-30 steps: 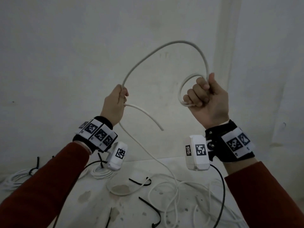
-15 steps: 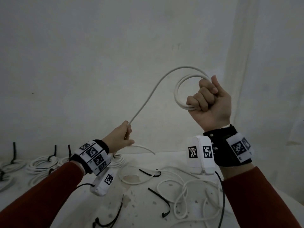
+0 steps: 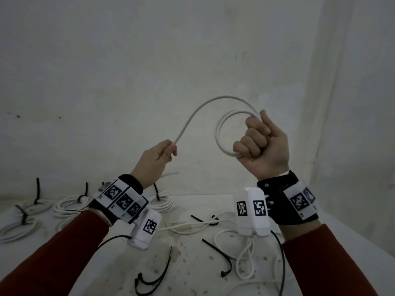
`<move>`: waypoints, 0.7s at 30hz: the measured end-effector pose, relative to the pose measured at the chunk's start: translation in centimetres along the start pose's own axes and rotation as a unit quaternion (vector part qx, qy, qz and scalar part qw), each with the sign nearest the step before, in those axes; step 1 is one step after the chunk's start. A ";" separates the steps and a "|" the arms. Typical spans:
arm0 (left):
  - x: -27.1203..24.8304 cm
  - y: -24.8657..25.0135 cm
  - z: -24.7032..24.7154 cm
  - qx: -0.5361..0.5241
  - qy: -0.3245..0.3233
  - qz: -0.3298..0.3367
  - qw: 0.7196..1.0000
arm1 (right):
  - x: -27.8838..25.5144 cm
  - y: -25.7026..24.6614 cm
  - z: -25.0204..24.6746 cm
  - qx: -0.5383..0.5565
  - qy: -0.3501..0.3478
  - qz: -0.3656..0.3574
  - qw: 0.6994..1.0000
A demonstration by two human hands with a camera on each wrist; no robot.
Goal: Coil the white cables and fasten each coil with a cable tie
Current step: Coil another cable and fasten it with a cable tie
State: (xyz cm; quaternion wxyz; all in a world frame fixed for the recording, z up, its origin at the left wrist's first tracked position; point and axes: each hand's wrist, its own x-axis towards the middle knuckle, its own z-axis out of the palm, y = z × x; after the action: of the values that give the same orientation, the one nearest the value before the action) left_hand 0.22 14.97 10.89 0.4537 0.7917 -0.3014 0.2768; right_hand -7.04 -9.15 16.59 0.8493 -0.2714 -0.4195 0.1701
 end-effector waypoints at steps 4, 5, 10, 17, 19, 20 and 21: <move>-1.2 -0.9 0.7 0.127 -0.084 0.014 0.988 | -0.2 -0.3 0.8 0.020 -0.026 -0.017 0.999; -1.5 -0.7 1.1 0.146 -0.096 0.028 0.984 | 0.0 0.0 0.9 0.016 -0.014 -0.039 0.999; -3.5 0.8 3.3 0.214 -0.157 0.111 0.958 | 1.0 1.0 1.3 -0.106 0.084 -0.174 0.975; -4.4 3.7 3.3 0.148 -0.203 0.115 0.961 | 2.3 2.4 -1.0 -0.548 0.186 -0.164 0.799; -4.3 4.4 2.7 0.111 -0.193 0.097 0.970 | 2.0 2.8 -1.2 -0.754 0.134 -0.070 0.639; -4.2 4.4 2.3 0.097 -0.187 0.086 0.974 | 1.8 2.9 -1.2 -0.827 0.102 0.005 0.553; -4.0 4.3 1.7 0.085 -0.183 0.072 0.977 | 1.7 3.0 -1.0 -0.873 0.072 0.081 0.476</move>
State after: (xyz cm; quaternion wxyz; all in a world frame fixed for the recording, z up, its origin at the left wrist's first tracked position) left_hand -5.35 12.60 9.66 0.3010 0.8406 -0.4110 0.1840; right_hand -5.47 -6.20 15.31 0.1839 -0.9169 -0.2645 -0.2357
